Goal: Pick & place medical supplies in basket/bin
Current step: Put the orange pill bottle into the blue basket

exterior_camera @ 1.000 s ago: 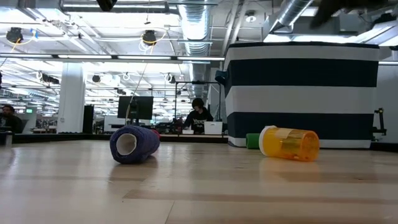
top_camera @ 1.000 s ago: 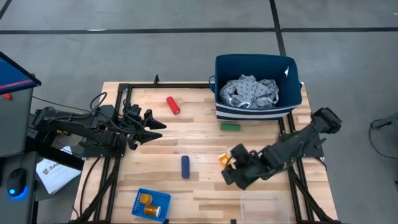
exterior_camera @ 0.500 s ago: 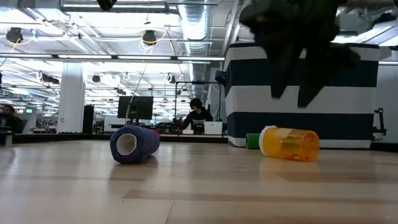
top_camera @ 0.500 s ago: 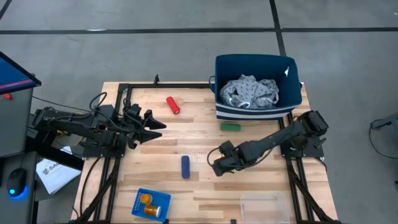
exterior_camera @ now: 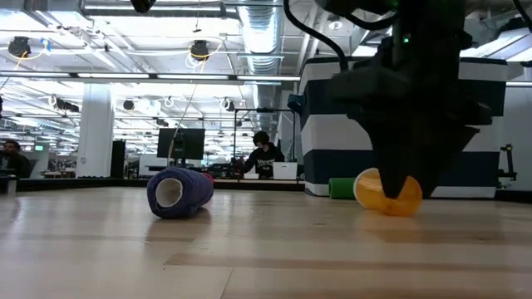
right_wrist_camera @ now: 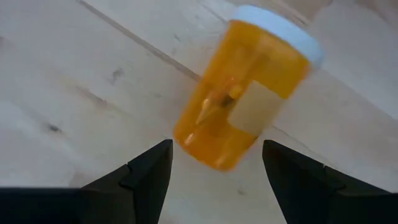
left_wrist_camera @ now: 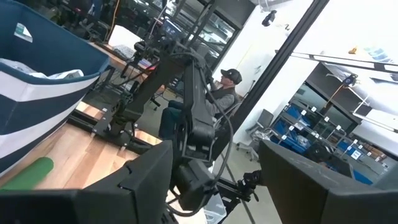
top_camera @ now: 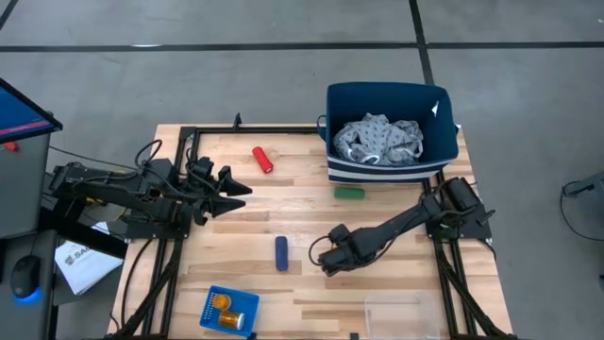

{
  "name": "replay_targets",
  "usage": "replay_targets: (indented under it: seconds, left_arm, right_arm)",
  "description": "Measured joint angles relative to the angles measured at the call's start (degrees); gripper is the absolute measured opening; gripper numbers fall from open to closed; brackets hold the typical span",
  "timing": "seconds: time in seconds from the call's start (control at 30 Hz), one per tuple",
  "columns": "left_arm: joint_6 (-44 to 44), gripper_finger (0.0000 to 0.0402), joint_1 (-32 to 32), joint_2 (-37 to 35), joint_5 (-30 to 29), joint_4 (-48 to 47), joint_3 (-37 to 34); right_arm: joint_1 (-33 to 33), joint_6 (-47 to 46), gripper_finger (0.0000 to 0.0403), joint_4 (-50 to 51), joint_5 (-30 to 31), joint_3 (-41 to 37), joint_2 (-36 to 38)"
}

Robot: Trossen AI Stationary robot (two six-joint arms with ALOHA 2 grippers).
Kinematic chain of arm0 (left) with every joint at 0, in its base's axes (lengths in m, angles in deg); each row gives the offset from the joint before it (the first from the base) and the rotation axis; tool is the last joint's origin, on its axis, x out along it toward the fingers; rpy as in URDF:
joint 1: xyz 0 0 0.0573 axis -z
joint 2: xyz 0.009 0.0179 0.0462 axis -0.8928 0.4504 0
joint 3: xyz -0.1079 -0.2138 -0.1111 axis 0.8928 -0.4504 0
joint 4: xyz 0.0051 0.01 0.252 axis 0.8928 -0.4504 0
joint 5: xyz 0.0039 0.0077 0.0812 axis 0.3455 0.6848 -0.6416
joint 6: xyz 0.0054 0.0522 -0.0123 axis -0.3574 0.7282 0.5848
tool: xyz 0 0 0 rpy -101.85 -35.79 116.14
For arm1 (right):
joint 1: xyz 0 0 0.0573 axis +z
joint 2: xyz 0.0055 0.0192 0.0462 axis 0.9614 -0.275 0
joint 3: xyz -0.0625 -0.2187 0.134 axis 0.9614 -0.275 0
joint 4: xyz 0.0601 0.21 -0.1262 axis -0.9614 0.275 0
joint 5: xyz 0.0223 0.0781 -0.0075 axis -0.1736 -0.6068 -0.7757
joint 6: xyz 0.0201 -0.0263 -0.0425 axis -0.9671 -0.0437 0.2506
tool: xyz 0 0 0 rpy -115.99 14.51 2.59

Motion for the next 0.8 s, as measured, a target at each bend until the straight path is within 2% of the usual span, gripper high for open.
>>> replay_targets:
  seconds: [0.43, 0.8]
  left_arm:
    - [-1.3, 0.0232, 0.0, 0.0, 0.0, 0.5, 0.0]
    - [-2.6, 0.0232, 0.0, 0.0, 0.9, 0.7, 0.0]
  right_arm:
    - [-1.1, -3.2, 0.0246, -3.3, 2.7, 0.0, -0.7]
    - [-0.7, -21.0, 0.0246, -6.5, 2.7, 0.0, -0.5]
